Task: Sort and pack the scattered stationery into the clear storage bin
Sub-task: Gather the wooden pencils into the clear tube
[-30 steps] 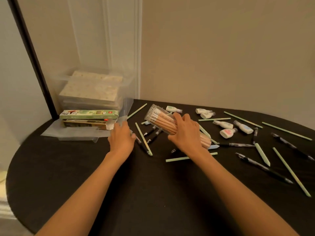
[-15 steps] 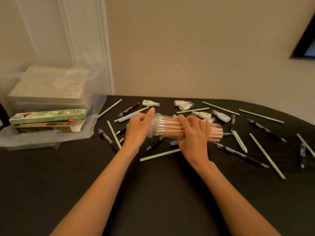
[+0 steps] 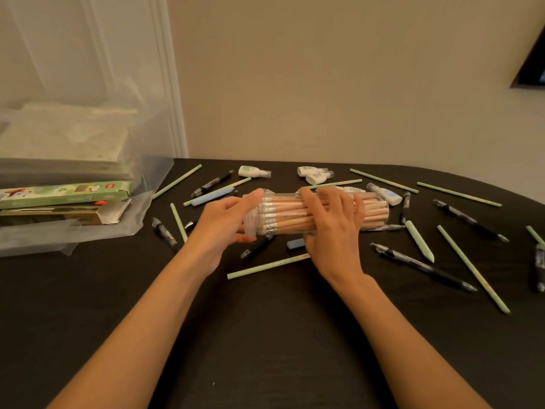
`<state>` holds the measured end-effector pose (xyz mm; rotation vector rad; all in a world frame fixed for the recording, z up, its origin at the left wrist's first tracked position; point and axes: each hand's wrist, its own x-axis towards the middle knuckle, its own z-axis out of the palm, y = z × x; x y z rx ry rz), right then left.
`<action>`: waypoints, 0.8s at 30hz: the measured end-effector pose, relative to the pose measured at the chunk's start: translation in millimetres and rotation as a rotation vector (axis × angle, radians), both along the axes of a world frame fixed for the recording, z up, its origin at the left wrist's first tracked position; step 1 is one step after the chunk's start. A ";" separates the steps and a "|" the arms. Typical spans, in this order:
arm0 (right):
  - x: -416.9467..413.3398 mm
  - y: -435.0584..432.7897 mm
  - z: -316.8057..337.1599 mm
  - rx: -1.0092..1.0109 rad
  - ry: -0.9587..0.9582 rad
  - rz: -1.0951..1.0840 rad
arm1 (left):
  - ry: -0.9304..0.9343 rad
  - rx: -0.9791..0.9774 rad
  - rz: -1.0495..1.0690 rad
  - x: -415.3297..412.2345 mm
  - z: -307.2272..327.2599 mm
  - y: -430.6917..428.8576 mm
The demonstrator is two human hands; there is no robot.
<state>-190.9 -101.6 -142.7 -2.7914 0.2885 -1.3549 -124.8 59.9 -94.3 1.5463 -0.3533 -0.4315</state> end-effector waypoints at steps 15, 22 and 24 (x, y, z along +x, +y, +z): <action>-5.4 -1.3 1.6 -0.006 0.004 0.040 | -0.120 -0.004 -0.073 -5.4 -0.1 9.1; -6.9 1.6 1.3 0.001 -0.002 0.057 | -0.095 0.039 -0.043 -3.5 0.8 11.6; -7.2 2.0 0.9 -0.018 0.002 0.052 | -0.015 0.057 0.006 -1.3 0.2 12.1</action>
